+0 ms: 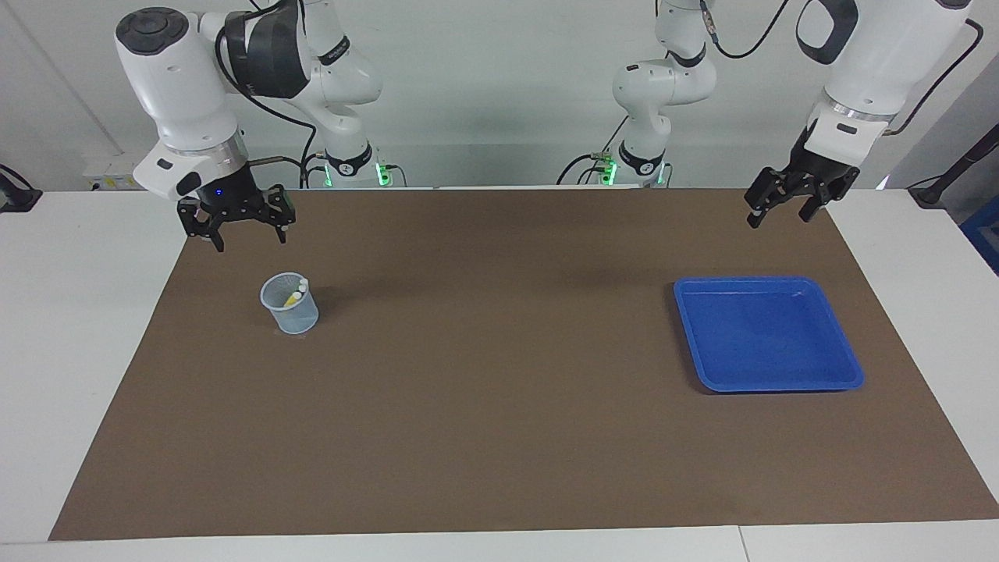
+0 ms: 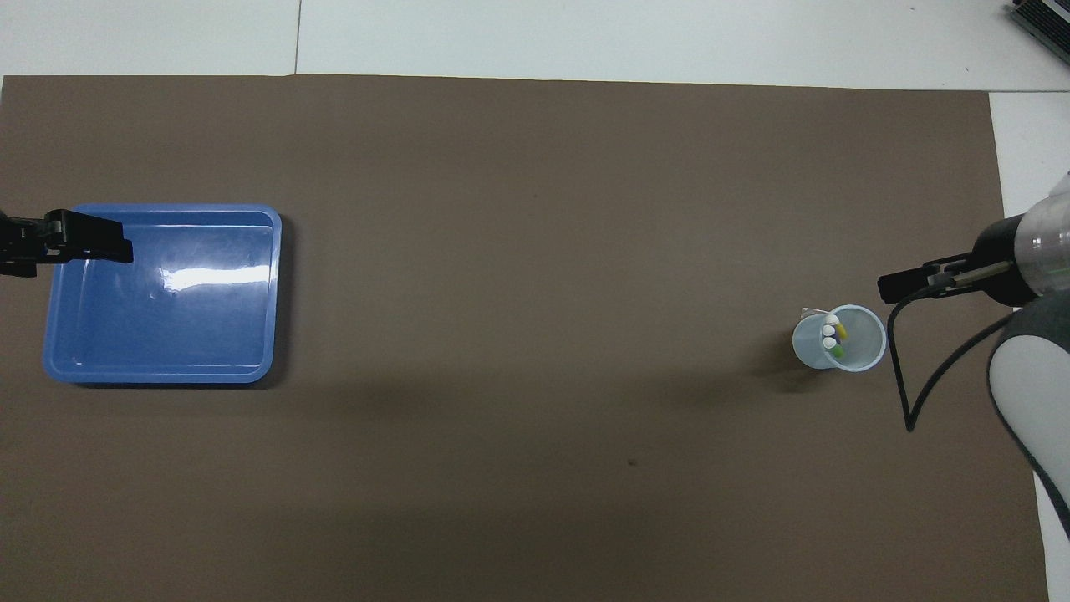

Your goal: Transfer and insert pens with both arms

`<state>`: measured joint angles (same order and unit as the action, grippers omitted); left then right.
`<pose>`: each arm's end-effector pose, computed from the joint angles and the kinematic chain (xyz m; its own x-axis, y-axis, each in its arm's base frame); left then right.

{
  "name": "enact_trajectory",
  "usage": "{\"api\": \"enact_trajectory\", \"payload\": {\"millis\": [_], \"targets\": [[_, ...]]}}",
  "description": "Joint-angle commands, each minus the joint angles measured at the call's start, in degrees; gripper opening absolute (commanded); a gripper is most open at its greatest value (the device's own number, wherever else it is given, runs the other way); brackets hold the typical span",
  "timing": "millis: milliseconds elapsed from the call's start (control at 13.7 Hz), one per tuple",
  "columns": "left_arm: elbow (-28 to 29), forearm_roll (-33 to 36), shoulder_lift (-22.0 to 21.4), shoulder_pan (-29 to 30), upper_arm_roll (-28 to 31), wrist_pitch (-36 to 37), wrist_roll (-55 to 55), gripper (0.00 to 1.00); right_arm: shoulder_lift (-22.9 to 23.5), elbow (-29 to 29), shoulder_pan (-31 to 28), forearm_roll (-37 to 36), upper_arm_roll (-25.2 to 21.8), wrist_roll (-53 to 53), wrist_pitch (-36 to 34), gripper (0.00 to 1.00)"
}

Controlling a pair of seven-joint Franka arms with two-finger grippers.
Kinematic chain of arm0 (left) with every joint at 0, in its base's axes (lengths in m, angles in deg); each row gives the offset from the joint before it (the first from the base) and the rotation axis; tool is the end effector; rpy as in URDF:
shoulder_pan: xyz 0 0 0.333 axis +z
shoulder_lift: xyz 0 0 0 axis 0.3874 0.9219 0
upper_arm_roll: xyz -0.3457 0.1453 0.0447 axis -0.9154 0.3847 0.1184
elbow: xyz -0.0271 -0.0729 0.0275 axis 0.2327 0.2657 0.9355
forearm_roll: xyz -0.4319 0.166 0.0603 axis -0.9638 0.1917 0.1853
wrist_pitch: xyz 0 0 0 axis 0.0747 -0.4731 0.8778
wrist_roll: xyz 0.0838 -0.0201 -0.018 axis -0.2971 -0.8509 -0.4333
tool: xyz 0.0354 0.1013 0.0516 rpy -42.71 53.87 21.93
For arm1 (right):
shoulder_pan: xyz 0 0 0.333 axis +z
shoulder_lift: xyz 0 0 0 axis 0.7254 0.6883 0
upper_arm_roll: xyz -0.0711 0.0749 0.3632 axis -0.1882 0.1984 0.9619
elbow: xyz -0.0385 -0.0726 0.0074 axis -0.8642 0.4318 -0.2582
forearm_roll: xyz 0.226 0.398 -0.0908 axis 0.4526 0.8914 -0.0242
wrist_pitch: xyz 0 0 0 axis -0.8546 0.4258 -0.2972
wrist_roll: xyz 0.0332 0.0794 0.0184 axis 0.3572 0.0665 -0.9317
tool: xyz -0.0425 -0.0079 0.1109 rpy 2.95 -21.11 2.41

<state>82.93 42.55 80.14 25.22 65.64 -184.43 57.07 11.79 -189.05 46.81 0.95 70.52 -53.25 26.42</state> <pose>0.6213 -0.0306 0.6706 0.9937 0.0764 0.0825 0.0733 -0.9965 0.0396 0.6169 -0.0016 0.6125 0.9844 0.1668 0.0553 0.1651 -0.9857 0.0328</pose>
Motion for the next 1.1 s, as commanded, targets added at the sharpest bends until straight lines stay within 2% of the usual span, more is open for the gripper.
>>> {"api": "enact_trajectory", "payload": {"millis": [0,219,512,1023], "targets": [[-2.3,1.4,2.0,-1.9,1.9,0.4,0.1,1.0,1.7,5.0,-0.7,1.1,-1.2,-1.2,-2.7,1.0],[-4.4,1.4,2.4,-2.1,1.9,1.1,-0.1,1.0,1.5,4.8,0.7,0.9,-1.7,-1.2,-3.0,1.0],[-4.7,1.4,2.4,-2.2,1.9,2.4,-0.3,1.0,1.3,4.3,5.1,0.7,-7.2,-1.2,-2.2,1.0],[-4.5,1.3,2.2,-2.0,1.8,2.7,-0.7,1.0,1.6,4.4,5.2,0.6,-7.3,-1.2,-2.4,1.0]]}}
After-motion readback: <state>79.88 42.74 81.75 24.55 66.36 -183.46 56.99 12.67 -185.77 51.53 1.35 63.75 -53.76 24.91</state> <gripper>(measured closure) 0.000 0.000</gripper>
